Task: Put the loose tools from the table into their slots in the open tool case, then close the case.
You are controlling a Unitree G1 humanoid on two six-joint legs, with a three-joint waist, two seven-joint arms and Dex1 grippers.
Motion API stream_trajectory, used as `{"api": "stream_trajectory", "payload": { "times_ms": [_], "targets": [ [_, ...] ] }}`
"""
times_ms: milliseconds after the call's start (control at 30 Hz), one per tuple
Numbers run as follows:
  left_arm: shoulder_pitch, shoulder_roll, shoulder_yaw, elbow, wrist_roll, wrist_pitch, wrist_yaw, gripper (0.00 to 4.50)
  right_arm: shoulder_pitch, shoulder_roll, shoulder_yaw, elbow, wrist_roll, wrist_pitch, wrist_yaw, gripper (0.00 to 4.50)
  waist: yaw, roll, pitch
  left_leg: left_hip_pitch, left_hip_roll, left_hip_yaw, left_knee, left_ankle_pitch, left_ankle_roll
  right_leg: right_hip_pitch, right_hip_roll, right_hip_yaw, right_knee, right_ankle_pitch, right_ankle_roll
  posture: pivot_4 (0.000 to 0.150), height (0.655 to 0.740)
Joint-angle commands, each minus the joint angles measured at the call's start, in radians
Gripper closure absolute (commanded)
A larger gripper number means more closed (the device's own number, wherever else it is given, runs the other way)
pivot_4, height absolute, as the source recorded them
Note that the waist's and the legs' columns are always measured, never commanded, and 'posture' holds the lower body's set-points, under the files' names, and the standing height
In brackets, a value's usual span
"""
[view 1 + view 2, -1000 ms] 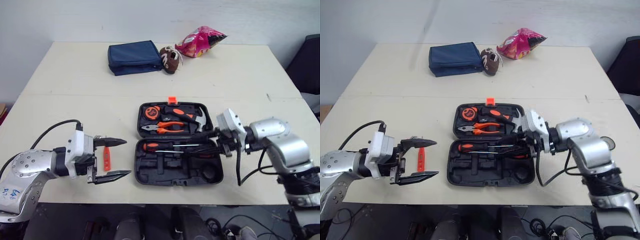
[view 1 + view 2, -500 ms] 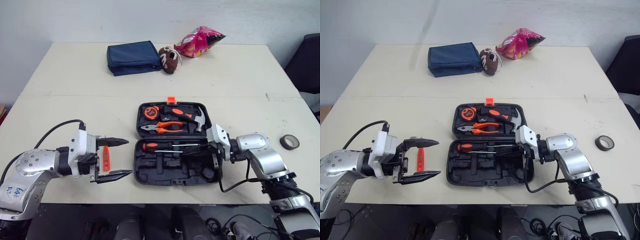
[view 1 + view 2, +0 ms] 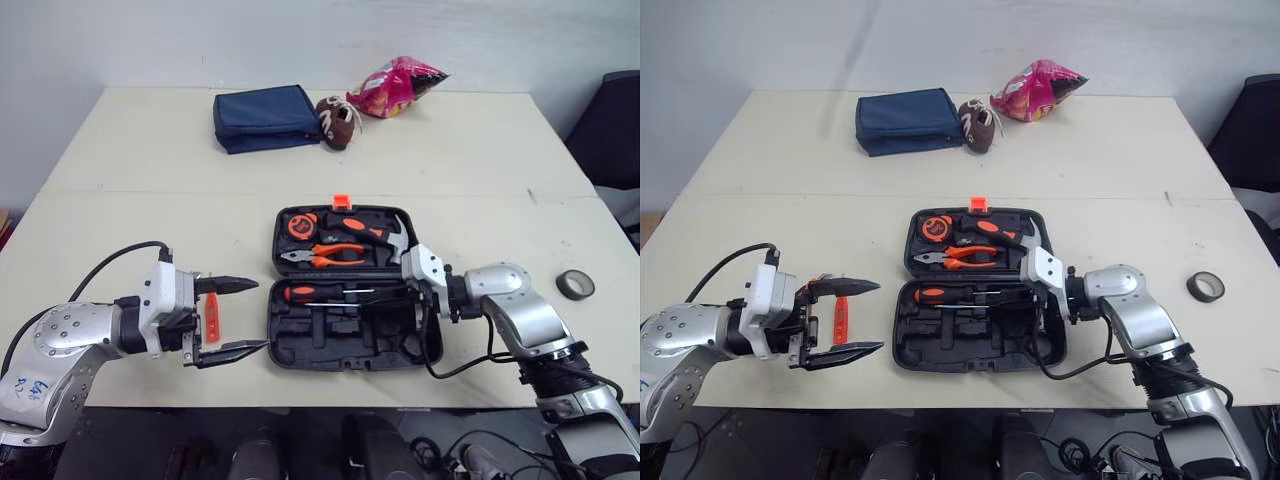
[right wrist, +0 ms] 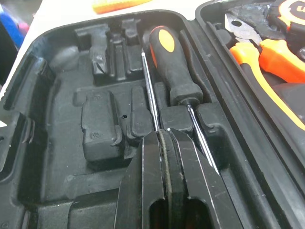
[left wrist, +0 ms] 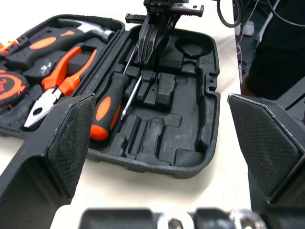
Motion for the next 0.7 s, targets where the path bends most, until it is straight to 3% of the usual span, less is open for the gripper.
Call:
{"api": "stream_trajectory", "payload": {
  "times_ms": [33, 167, 267, 467, 567, 700],
  "targets": [
    [-0.002, -0.001, 0.009, -0.026, 0.012, -0.007, 0.016, 0.0, 0.043, -0.005, 0.055, 0.026, -0.085, 0.008, -0.046, 4.49, 0.0, 0.0, -0.001, 0.005, 0.001, 0.0, -0.001, -0.001, -0.001, 0.006, 0.0, -0.001, -0.002, 0.0, -0.001, 0.15, 0.74],
    [0.009, 0.006, 0.058, -0.002, 0.031, -0.031, 0.03, 0.0, 0.04, 0.039, -0.104, -0.023, 0.054, -0.114, -0.051, 4.49, -0.002, -0.001, -0.002, 0.009, 0.002, -0.001, -0.002, -0.004, -0.002, 0.01, 0.001, -0.001, -0.002, -0.001, -0.002, 0.15, 0.74],
    [0.028, 0.013, 0.126, 0.047, 0.058, -0.075, 0.029, 0.0, 0.074, 0.028, -0.227, -0.083, 0.176, -0.163, -0.01, 4.49, 0.002, 0.007, 0.002, 0.005, 0.002, -0.001, -0.002, -0.004, -0.002, 0.006, 0.001, -0.001, -0.002, -0.001, -0.002, 0.15, 0.74],
    [0.086, 0.06, 0.301, 0.212, 0.102, -0.123, 0.008, 0.0, 0.203, -0.124, -0.461, -0.171, 0.331, -0.065, 0.007, 4.49, 0.004, 0.009, 0.004, 0.004, 0.003, 0.0, -0.002, -0.004, -0.001, 0.005, 0.002, -0.001, -0.004, -0.001, -0.002, 0.15, 0.74],
    [0.113, 0.12, 0.414, 0.447, 0.179, -0.216, -0.001, 0.0, 0.372, -0.224, -0.662, -0.083, 0.259, -0.267, 0.061, 3.66, 0.008, 0.009, 0.003, 0.004, 0.003, 0.0, -0.002, -0.005, 0.0, 0.006, 0.002, -0.002, -0.007, -0.001, -0.002, 0.15, 0.74],
    [0.106, 0.181, 0.503, 0.717, 0.225, -0.326, -0.006, 0.0, 0.505, -0.317, -0.88, 0.168, 0.201, -0.451, 0.045, 1.63, 0.004, 0.009, 0.004, 0.005, 0.001, 0.001, -0.005, -0.008, 0.002, 0.006, 0.001, -0.002, -0.011, -0.001, -0.001, 0.15, 0.74]
  ]
}}
